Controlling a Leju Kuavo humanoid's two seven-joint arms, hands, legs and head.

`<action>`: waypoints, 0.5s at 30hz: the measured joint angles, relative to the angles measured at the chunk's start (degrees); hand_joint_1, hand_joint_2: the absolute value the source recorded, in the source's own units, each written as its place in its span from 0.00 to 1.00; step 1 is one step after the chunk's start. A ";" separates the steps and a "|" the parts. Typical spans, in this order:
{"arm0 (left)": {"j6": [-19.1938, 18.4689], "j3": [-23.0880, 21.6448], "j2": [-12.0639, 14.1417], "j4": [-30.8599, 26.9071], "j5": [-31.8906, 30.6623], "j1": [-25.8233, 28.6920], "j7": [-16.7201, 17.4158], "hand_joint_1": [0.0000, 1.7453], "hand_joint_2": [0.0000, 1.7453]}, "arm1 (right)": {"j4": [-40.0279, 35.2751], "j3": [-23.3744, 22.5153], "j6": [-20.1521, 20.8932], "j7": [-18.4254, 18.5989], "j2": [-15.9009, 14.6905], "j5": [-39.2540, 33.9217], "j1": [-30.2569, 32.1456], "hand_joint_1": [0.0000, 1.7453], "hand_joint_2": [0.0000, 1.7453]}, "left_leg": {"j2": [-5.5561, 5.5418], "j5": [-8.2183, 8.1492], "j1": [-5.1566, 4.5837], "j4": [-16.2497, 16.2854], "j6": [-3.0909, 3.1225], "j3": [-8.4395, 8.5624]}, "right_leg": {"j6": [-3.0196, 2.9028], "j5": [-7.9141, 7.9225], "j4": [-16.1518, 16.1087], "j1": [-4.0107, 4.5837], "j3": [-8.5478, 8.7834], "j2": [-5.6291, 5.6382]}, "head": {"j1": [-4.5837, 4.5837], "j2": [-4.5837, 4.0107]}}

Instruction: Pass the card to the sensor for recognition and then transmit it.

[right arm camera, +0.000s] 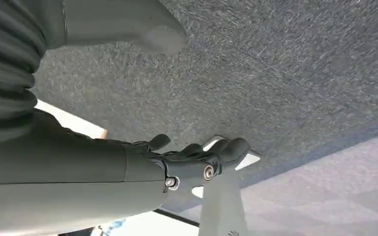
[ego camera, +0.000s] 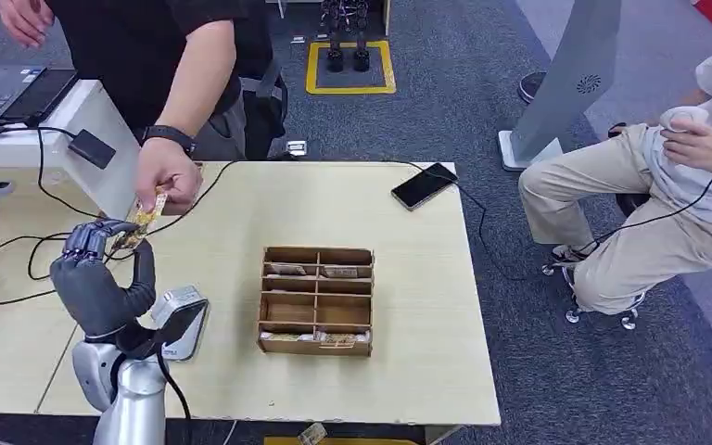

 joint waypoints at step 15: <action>0.04 0.00 -0.02 1.22 -0.26 -0.11 -0.04 1.00 1.00 | -0.24 0.00 0.00 0.20 0.00 -1.22 0.00 0.00 1.00 | -0.01 0.00 0.00 0.00 0.00 -0.01 | 0.00 0.00 0.00 0.00 0.01 -0.01 | 0.02 0.00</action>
